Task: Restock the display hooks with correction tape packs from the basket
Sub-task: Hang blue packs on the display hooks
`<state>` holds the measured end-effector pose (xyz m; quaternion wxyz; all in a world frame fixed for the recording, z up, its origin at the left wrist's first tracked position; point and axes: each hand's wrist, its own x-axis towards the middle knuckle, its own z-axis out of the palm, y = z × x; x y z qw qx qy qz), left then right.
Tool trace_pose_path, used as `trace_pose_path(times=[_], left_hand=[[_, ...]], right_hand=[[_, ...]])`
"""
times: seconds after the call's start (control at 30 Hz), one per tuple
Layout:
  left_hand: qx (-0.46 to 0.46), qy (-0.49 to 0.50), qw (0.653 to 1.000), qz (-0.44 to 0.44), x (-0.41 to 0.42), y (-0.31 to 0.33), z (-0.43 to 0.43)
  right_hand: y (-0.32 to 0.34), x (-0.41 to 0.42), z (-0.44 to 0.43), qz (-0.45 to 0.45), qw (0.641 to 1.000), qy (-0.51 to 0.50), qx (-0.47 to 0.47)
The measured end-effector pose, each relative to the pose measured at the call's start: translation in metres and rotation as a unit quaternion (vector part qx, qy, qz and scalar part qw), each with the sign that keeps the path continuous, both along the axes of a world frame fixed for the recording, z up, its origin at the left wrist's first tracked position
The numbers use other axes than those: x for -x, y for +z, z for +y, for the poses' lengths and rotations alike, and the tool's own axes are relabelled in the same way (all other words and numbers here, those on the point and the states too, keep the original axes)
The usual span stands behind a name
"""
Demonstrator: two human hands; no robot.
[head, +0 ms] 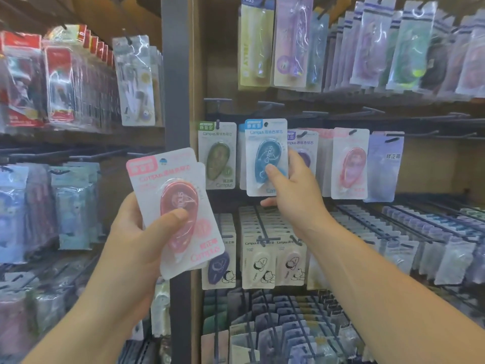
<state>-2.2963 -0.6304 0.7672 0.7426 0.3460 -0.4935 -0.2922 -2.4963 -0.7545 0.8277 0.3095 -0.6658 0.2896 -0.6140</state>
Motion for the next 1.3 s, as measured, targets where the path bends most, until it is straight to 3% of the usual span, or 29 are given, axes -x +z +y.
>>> trace_pose_path(times=[0.3, 0.5, 0.8, 0.93, 1.03, 1.1, 1.2, 1.3], left_hand=[[0.018, -0.003, 1.000, -0.024, 0.007, 0.002, -0.005], [0.019, -0.009, 0.999, -0.027, 0.008, 0.003, -0.007], [0.011, -0.029, 0.999, -0.013, 0.009, 0.004, -0.006], [0.003, -0.054, 0.998, -0.018, 0.011, 0.005, -0.005], [-0.007, -0.082, 0.997, -0.009, 0.014, 0.007, -0.004], [-0.010, -0.096, 0.995, -0.009, 0.017, 0.008, -0.004], [-0.017, -0.108, 0.994, -0.002, 0.025, 0.008, -0.008], [-0.023, -0.114, 0.993, -0.003, 0.039, 0.010, -0.016]], right_hand=[[-0.005, -0.001, -0.008, -0.025, 1.000, 0.001, 0.008], [0.001, -0.002, -0.014, 0.010, 0.999, -0.004, -0.031], [0.005, -0.011, -0.035, 0.104, 0.983, -0.151, -0.001], [-0.001, -0.009, -0.034, 0.104, 0.981, -0.165, -0.015], [-0.005, 0.005, -0.013, 0.180, 0.950, -0.249, 0.046], [-0.008, 0.016, 0.008, 0.175, 0.936, -0.286, 0.106], [-0.016, 0.025, 0.039, 0.121, 0.954, -0.193, 0.194], [-0.024, 0.026, 0.065, 0.135, 0.978, -0.037, 0.155]])
